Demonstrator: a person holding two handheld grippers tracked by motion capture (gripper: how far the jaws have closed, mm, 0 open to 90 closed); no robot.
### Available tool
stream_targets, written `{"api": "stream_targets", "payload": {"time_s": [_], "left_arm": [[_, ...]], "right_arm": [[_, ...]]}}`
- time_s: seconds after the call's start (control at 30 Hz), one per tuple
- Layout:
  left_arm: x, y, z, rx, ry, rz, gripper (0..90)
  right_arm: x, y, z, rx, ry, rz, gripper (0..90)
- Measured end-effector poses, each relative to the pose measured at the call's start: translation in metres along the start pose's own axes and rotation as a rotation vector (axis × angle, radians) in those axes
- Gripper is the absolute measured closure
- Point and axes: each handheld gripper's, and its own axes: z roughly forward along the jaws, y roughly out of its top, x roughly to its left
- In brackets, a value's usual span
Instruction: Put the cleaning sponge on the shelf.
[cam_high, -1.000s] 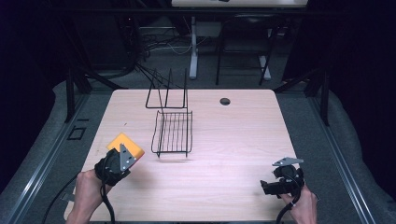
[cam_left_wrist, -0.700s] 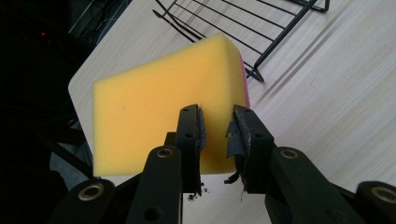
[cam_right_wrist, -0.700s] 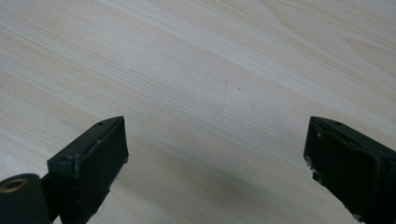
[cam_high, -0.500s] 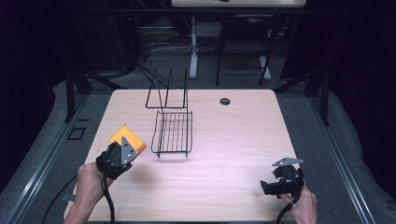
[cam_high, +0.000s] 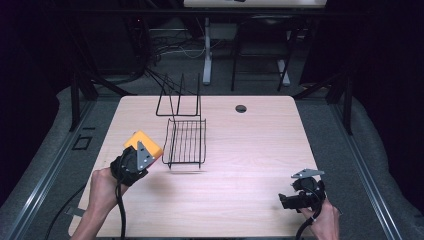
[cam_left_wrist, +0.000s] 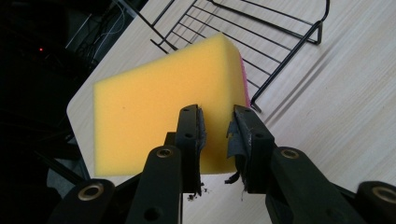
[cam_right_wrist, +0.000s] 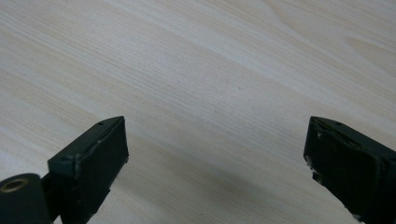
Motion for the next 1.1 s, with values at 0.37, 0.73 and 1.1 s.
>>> {"api": "stream_targets", "payload": {"time_s": [0.37,0.73,1.1], "left_arm": [[-0.001,0.009,0.006,-0.011,-0.017,0.004,73.2],[-0.003,0.018,0.012,-0.029,-0.031,0.009,73.2],[-0.007,0.026,0.018,-0.045,-0.042,0.015,73.2]], "right_arm": [[0.0,0.0,0.0,0.006,0.005,-0.002,6.3],[0.0,0.0,0.0,0.006,0.004,-0.002,6.4],[0.0,0.0,0.001,0.008,0.005,-0.003,6.5]]}}
